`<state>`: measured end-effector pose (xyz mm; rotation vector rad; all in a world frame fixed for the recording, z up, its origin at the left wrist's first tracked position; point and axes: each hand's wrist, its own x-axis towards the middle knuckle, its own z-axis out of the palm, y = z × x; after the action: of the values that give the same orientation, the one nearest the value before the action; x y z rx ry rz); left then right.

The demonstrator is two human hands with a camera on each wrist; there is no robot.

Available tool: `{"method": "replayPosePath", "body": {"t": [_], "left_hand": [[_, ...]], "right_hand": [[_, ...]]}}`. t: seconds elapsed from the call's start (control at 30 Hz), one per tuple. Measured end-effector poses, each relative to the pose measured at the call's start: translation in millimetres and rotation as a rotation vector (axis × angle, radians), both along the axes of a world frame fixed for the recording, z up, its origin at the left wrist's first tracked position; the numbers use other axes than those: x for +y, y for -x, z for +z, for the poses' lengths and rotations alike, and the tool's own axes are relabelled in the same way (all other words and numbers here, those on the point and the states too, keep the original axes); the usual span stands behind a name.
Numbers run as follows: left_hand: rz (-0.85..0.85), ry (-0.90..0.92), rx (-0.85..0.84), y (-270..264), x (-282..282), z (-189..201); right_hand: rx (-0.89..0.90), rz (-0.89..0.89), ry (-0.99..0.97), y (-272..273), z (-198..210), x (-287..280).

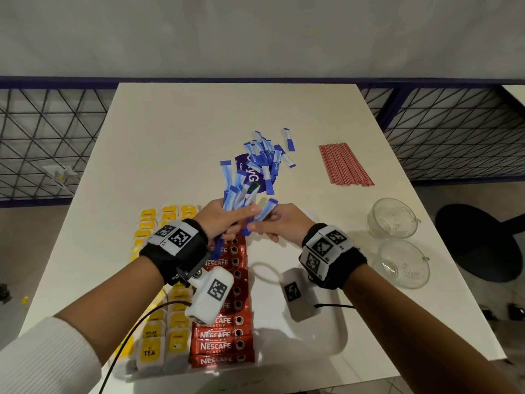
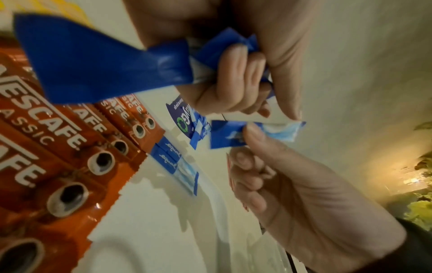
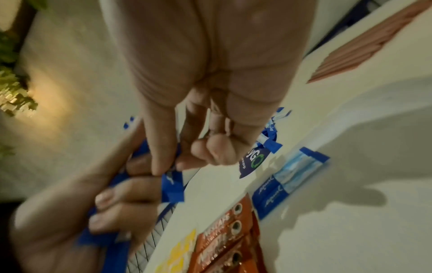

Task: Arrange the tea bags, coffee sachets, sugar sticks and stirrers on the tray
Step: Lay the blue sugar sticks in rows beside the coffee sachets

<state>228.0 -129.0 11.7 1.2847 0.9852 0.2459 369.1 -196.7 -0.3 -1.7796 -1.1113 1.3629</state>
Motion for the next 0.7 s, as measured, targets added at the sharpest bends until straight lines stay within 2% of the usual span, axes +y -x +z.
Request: {"method": "replayPosePath", "body": {"t": [0.17,0.33,0.47,0.6,0.7], "left_hand": [[-0.021,0.026,0.089,4.6,4.3,-5.0],[-0.003,0.079,0.081,-1.7,4.8,-5.1],[0.031,0.084,0.128,-0.4,7.8,-8.9],[-0.034,0.053,0.263,0.1,8.6,-14.4],[-0.079,0.056,0.356,-2.3,8.8,-19.1]], "right_hand": [[0.366,-0.216,-0.010,-13.0,5.1,-1.1],[0.475,-0.241,0.013,-22.5,7.3,-2.0],[0.463,-0.363,0.025,-39.1,2.9,-3.1],[0.261,-0.219,0.145,-50.5,-10.3,-15.9],[0.180,-0.190,0.197,-56.3,-18.1,-24.4]]}}
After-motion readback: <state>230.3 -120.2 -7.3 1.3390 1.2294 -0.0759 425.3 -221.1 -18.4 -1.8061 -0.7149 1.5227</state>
